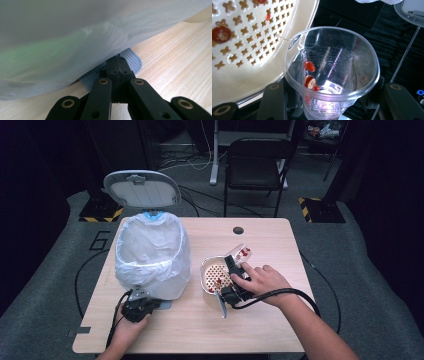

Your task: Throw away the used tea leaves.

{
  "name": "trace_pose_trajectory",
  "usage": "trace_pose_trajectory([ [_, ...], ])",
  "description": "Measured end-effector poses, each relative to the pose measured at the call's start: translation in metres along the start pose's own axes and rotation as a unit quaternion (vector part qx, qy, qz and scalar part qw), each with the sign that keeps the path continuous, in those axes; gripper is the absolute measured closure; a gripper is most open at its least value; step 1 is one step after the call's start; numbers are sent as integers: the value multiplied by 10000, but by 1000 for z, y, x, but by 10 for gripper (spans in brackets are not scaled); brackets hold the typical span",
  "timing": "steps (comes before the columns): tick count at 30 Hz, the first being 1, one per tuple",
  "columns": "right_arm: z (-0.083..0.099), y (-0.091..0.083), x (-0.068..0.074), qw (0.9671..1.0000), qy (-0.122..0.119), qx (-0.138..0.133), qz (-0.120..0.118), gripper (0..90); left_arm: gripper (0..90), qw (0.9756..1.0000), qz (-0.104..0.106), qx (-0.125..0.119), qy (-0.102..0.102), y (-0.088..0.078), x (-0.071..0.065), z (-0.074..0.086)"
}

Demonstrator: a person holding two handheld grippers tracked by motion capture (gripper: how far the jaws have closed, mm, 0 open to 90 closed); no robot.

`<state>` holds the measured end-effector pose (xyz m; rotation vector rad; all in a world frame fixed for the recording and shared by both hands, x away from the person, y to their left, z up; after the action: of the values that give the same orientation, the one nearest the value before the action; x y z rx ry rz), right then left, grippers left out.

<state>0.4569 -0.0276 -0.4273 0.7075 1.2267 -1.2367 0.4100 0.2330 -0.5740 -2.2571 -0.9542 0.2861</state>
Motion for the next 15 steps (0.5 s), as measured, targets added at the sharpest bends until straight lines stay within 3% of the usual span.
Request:
trace_pose_trajectory([
  [15, 0, -1, 2, 9998, -160, 15, 80, 444, 900, 10000, -2, -2, 1, 0, 0, 0],
])
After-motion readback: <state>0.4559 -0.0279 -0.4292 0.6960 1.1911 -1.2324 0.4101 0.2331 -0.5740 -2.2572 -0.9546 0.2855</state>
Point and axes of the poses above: each handheld gripper's, and its own axes: y roughly forward along the jaws, z roughly out of its underside, x roughly to its left, the point moved 9 cm from there along y, roughly forward along the jaws, and after that the axes turned 13 degrees about y, right-handed, at the moved point
